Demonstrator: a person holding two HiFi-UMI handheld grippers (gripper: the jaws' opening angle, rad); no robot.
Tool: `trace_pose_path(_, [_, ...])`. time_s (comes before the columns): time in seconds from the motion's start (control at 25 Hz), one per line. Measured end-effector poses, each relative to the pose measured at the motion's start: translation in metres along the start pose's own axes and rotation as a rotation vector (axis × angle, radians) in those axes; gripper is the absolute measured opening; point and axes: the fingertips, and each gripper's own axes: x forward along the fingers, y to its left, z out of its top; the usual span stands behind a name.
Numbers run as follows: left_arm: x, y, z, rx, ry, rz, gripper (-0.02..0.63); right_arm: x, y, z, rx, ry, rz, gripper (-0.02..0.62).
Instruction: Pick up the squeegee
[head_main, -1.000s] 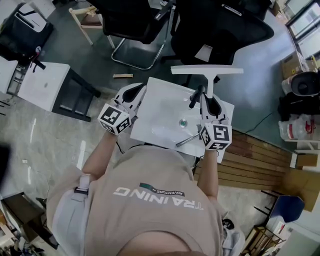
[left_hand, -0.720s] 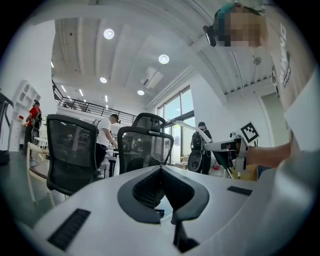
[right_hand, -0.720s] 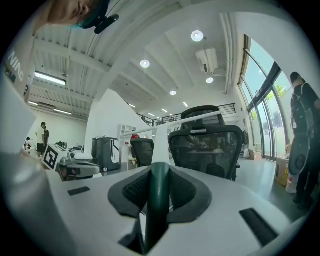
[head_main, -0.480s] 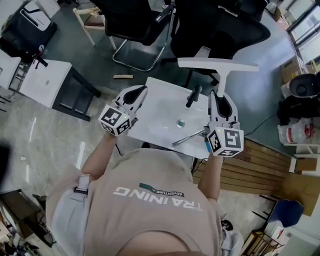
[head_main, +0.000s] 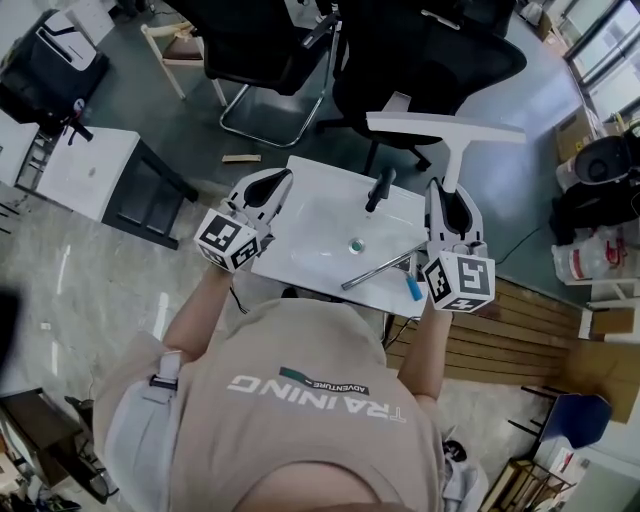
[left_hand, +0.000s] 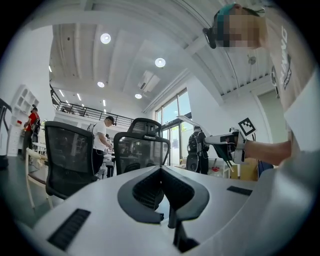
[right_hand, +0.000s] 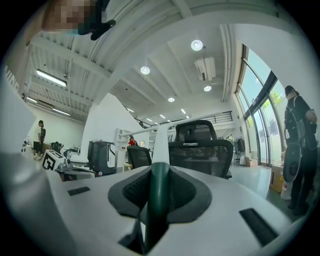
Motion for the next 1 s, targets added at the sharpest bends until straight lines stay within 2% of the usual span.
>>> trace_pose_path(0.32, [0.020, -0.009, 0.022, 0.029, -0.048, -0.049, 0.011, -0.011, -0.009, 0.007, -0.017, -0.014, -0.029, 0.087])
trace_pose_path(0.68, [0.048, -0.018, 0.060, 0.048, -0.048, -0.074, 0.011, -0.015, -0.020, 0.015, -0.012, -0.015, -0.054, 0.087])
trace_pose_path(1.0, [0.069, -0.015, 0.077, 0.029, -0.024, -0.034, 0.011, -0.021, -0.029, 0.018, -0.059, -0.003, -0.093, 0.087])
